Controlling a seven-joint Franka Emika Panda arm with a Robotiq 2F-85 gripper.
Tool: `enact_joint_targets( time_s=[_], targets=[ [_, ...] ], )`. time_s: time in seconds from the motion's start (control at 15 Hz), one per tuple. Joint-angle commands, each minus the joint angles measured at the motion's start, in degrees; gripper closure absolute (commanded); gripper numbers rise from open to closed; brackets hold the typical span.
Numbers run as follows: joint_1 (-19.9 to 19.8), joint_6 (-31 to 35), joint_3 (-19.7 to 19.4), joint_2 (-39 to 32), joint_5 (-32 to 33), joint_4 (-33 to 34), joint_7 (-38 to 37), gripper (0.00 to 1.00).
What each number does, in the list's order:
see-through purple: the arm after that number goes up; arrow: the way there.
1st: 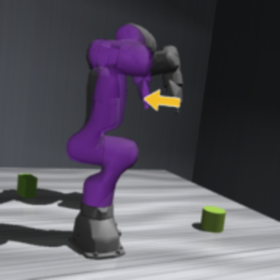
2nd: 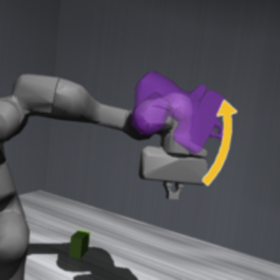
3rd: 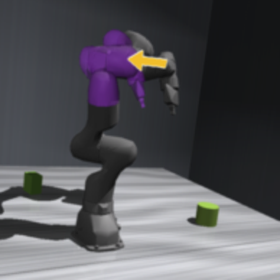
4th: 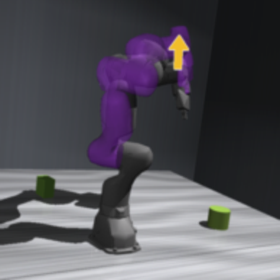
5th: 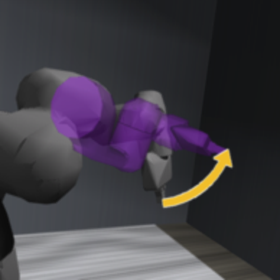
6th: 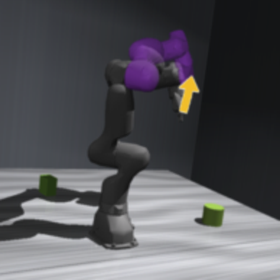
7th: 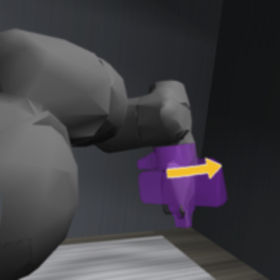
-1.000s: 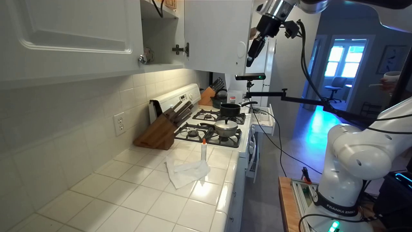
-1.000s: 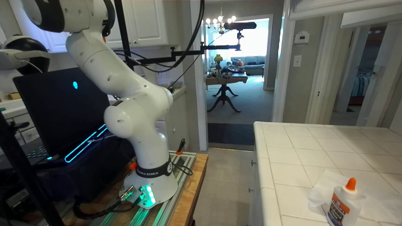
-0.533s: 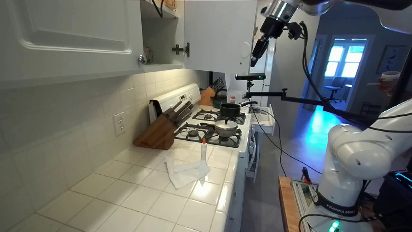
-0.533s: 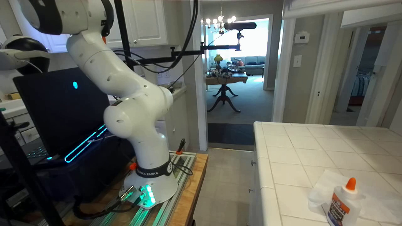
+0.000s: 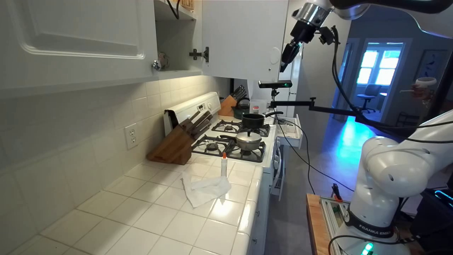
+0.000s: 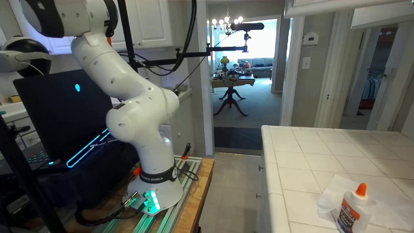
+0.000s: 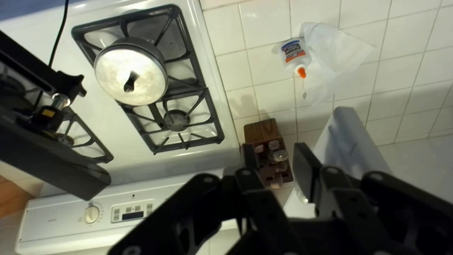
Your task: Open the right upper cabinet door.
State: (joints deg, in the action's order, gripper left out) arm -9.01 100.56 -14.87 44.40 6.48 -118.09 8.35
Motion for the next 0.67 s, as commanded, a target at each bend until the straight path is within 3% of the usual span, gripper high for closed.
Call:
enact_joint_targets(
  time_s=[0.0, 0.33, 0.6],
  targets=[
    [-0.78, 7.25, -1.01, -4.0, 1.03, 2.81, -0.62, 0.91],
    [-1.87, 13.36, -1.03, -6.76, 0.79, 3.7, -0.94, 0.91],
    [-2.93, 13.64, -0.53, -7.22, 0.5, 4.46, -2.26, 0.91]
  ],
)
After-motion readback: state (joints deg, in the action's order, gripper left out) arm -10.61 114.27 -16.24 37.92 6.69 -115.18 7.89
